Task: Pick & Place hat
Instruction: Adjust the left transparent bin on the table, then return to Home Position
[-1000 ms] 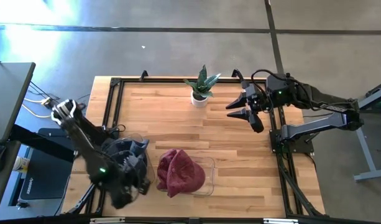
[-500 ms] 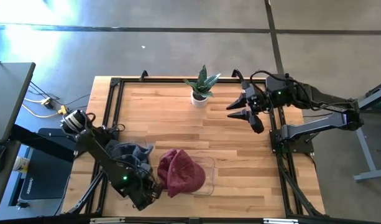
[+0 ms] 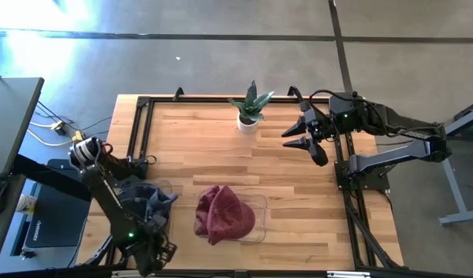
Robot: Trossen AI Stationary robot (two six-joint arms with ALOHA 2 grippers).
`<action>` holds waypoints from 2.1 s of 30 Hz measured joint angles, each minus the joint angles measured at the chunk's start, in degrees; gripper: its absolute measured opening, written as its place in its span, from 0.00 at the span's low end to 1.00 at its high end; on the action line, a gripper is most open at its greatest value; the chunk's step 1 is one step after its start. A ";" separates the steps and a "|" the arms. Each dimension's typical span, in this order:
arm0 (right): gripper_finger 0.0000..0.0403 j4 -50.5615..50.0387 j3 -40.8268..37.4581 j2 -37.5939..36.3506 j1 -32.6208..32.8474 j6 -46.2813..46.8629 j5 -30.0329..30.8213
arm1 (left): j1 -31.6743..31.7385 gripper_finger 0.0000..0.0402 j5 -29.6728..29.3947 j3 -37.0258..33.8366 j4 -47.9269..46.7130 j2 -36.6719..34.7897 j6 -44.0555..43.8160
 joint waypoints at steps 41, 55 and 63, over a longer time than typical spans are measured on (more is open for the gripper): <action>0.29 -2.57 -6.51 -16.14 -2.67 11.89 -4.82 | 61.81 0.00 -12.03 11.43 9.16 -30.03 104.02; 0.02 20.21 -38.67 -41.62 -2.67 19.91 3.02 | 65.27 0.00 -7.71 -15.34 19.88 -58.61 106.52; 0.01 44.53 -57.93 -48.69 -2.66 22.82 3.96 | 65.25 0.00 -7.79 -23.64 20.55 -70.15 100.99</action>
